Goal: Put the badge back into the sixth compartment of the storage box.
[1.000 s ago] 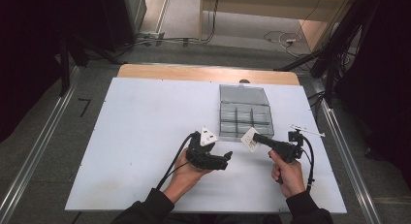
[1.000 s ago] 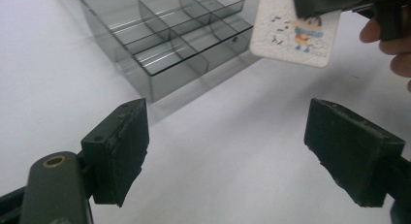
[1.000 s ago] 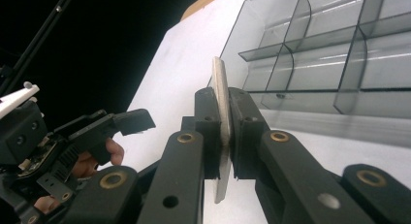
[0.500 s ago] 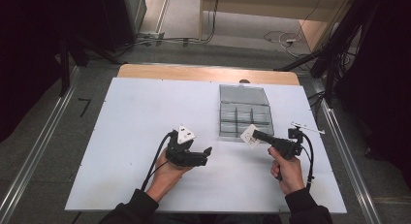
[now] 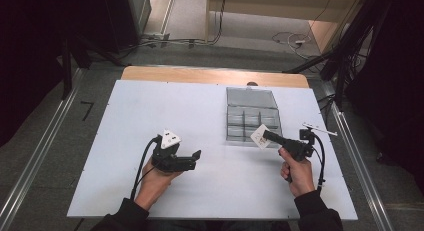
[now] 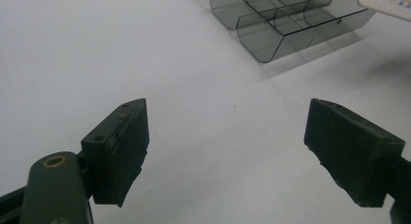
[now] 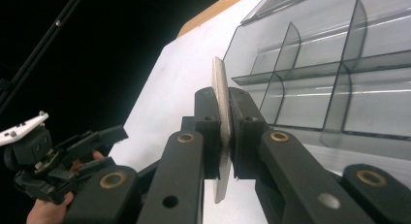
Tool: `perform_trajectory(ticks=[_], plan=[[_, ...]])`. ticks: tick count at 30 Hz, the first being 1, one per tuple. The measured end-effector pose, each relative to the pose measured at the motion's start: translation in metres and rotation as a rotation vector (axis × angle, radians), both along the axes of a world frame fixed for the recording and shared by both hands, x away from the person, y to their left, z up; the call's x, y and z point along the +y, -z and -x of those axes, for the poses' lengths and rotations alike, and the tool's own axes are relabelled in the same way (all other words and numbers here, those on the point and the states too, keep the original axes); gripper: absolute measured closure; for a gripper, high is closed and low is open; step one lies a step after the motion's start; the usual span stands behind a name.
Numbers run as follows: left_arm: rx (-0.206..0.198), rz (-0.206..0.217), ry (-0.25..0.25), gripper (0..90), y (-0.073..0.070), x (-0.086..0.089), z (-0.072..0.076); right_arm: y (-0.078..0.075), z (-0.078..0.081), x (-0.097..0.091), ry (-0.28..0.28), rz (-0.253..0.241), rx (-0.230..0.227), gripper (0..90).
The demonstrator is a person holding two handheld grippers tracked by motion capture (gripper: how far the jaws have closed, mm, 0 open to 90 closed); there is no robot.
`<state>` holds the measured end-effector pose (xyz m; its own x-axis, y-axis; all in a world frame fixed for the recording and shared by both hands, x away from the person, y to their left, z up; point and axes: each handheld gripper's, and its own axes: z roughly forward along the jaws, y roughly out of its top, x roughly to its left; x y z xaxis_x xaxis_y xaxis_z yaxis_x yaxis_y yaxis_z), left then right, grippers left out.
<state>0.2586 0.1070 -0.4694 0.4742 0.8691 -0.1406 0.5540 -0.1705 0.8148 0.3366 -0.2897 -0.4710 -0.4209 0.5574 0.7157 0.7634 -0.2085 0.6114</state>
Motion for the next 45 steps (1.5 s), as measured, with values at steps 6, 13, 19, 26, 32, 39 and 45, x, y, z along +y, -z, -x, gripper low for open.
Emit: perform_trajectory(ticks=[6,13,19,26,32,39,45], plan=[[0.006,0.003,-0.018,17.0,0.002,0.011,0.006,-0.001,-0.005,-0.004,0.017,-0.008,0.001,81.6],[0.003,0.015,-0.037,17.0,0.001,0.022,0.011,0.0,-0.012,-0.012,0.05,-0.009,0.002,81.6],[0.005,0.015,-0.048,17.0,0.0,0.03,0.014,0.001,-0.018,-0.016,0.085,-0.002,-0.003,81.6],[0.011,0.026,-0.076,17.0,0.002,0.043,0.017,0.003,-0.025,-0.023,0.13,0.014,-0.006,81.6],[0.015,0.03,-0.105,17.0,0.003,0.054,0.019,0.009,-0.033,-0.027,0.192,0.057,-0.028,81.6],[0.019,0.03,-0.13,17.0,0.005,0.064,0.02,0.016,-0.042,-0.023,0.217,0.173,-0.065,81.6],[0.024,0.029,-0.139,17.0,0.007,0.068,0.021,0.019,-0.042,-0.019,0.202,0.282,-0.089,74.0]])
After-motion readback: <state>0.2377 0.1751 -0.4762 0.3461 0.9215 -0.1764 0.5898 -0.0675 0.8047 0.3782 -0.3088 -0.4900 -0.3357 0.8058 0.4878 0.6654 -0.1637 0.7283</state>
